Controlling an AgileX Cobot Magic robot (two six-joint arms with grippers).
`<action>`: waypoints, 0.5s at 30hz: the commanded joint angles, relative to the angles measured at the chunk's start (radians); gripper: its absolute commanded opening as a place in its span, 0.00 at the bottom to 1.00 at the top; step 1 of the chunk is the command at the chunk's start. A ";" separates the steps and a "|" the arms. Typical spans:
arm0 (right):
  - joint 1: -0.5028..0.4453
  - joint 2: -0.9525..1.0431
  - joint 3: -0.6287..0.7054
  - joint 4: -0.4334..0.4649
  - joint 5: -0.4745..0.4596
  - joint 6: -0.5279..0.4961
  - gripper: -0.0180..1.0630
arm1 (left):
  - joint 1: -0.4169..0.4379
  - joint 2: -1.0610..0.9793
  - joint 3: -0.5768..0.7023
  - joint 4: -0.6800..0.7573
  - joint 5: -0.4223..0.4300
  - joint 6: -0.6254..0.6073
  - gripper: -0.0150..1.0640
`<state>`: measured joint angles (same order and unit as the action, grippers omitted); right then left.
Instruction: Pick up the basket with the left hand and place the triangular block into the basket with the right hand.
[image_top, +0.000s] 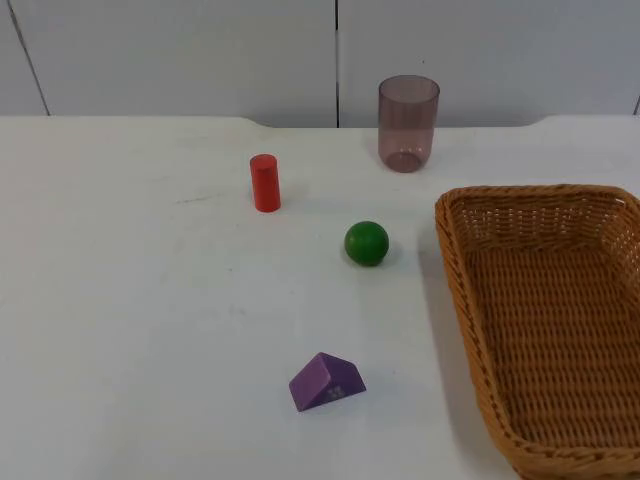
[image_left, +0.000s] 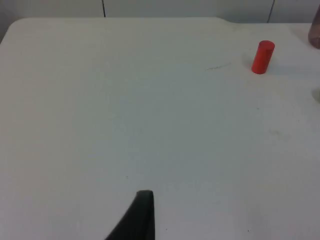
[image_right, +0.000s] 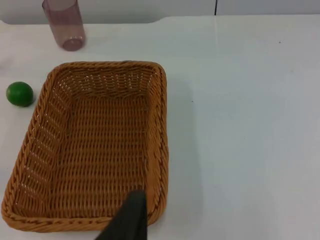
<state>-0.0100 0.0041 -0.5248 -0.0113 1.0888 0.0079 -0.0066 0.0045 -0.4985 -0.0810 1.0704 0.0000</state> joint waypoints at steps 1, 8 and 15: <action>-0.005 0.001 -0.014 -0.004 -0.015 0.000 0.99 | -0.003 -0.005 0.004 -0.014 -0.004 -0.006 0.99; -0.005 0.173 -0.114 -0.004 -0.048 0.000 0.99 | -0.003 0.104 -0.037 -0.032 -0.021 -0.006 0.99; -0.005 0.367 -0.186 -0.004 -0.105 0.000 0.99 | -0.003 0.292 -0.091 -0.059 -0.078 -0.006 0.99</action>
<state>-0.0100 0.3228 -0.6916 -0.0113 1.0131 0.0079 -0.0066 0.2536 -0.5740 -0.1151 1.0236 0.0000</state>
